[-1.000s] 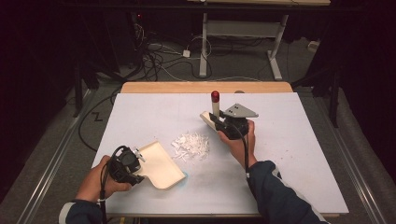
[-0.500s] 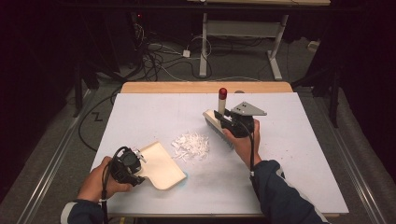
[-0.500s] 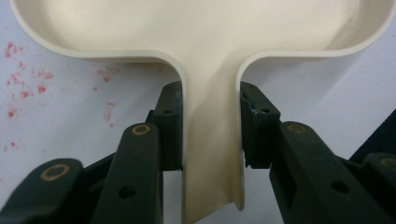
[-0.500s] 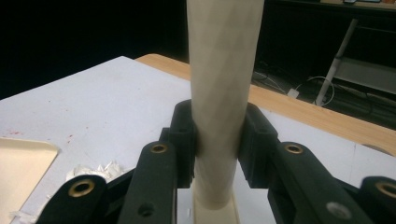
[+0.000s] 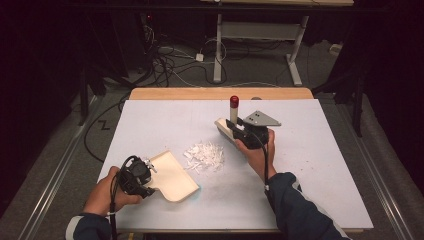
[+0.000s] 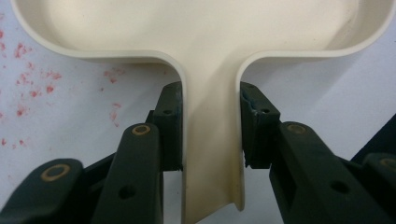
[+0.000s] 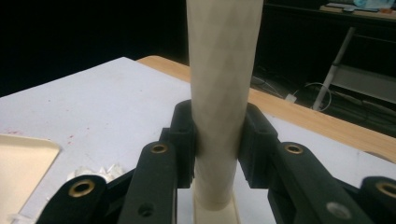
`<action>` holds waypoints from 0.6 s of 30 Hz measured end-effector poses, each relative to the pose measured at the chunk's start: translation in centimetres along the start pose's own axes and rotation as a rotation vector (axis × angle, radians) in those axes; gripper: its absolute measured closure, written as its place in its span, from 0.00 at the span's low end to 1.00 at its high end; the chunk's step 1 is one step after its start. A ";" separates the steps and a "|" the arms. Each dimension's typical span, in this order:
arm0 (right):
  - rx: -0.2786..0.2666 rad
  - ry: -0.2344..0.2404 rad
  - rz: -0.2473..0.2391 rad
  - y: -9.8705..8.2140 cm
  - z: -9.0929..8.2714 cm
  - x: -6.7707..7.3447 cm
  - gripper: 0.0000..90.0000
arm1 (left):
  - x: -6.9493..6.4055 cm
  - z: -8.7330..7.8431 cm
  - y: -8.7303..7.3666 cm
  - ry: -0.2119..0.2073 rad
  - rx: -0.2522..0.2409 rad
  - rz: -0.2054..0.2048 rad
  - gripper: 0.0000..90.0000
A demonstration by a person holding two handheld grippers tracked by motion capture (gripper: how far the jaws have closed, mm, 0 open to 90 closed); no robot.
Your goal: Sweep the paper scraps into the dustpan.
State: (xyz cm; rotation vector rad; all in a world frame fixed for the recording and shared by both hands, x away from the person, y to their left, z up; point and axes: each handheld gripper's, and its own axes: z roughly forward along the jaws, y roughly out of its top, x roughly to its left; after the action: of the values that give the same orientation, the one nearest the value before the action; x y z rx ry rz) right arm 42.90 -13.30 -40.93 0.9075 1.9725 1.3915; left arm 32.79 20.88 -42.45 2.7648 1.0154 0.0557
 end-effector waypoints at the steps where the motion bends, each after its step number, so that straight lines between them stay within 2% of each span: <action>1: -0.002 -0.002 0.003 0.0 0.1 0.1 0.79 | 0.1 -0.1 0.1 0.000 -0.004 -0.008 0.70; 5: -0.005 0.005 -0.001 0.1 0.5 0.5 0.79 | 0.3 -0.4 0.6 0.005 0.001 -0.006 0.70; 7: -0.007 0.011 0.005 0.2 0.7 0.7 0.79 | 0.4 -0.7 0.8 0.013 -0.014 -0.011 0.70; 11: -0.010 0.041 0.013 0.4 1.2 1.6 0.79 | 0.5 -0.9 1.6 0.010 0.013 0.004 0.70; 13: -0.010 0.047 0.019 0.4 1.3 1.8 0.79 | 0.5 -1.0 1.9 0.016 0.012 0.009 0.70; 18: -0.018 0.072 0.040 0.6 1.8 2.7 0.79 | 0.7 -0.7 2.5 -0.002 0.017 0.018 0.70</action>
State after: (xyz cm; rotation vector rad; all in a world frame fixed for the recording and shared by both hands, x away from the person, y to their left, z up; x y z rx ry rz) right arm 42.73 -10.04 -41.05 0.9051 2.0015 1.4810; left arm 34.79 19.58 -41.31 2.7881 0.9955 0.0469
